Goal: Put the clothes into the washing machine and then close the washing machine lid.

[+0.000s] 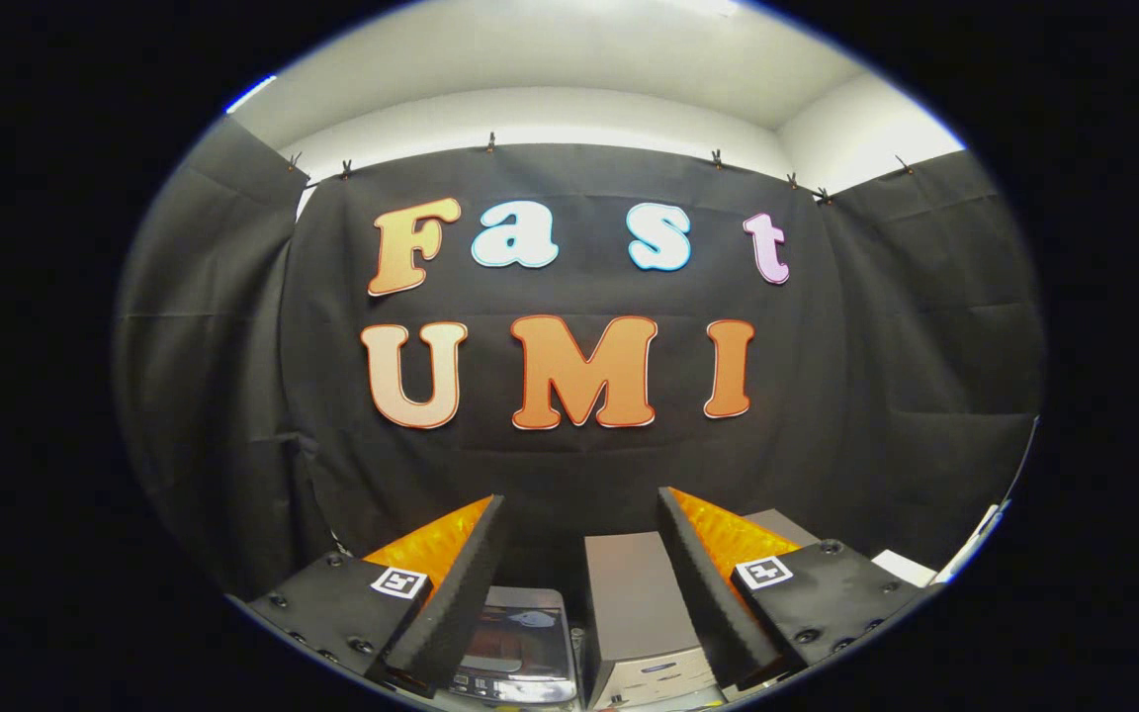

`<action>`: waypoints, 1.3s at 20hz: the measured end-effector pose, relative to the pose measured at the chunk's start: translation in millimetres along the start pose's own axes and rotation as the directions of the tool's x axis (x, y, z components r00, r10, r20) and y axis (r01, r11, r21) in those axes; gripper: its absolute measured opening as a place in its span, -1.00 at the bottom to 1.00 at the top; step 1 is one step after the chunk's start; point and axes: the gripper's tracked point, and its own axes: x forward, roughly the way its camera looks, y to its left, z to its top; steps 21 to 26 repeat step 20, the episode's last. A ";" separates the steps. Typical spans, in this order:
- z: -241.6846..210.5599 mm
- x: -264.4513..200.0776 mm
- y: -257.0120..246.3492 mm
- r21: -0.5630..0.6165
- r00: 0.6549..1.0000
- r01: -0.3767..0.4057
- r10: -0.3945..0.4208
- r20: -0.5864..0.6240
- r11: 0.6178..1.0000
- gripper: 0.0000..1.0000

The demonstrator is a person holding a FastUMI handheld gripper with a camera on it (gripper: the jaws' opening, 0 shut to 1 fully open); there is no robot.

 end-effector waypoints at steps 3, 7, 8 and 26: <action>12.4 -3.2 -10.0 -0.006 1.000 0.004 -0.004 0.018 1.000 0.95; 18.6 -4.1 -20.6 -0.023 0.999 0.007 -0.006 0.038 1.000 0.95; 20.9 -4.7 -22.7 -0.024 0.999 0.006 -0.005 0.042 1.000 0.95; 18.4 3.5 -31.6 -0.002 0.999 -0.003 0.004 0.038 1.000 0.95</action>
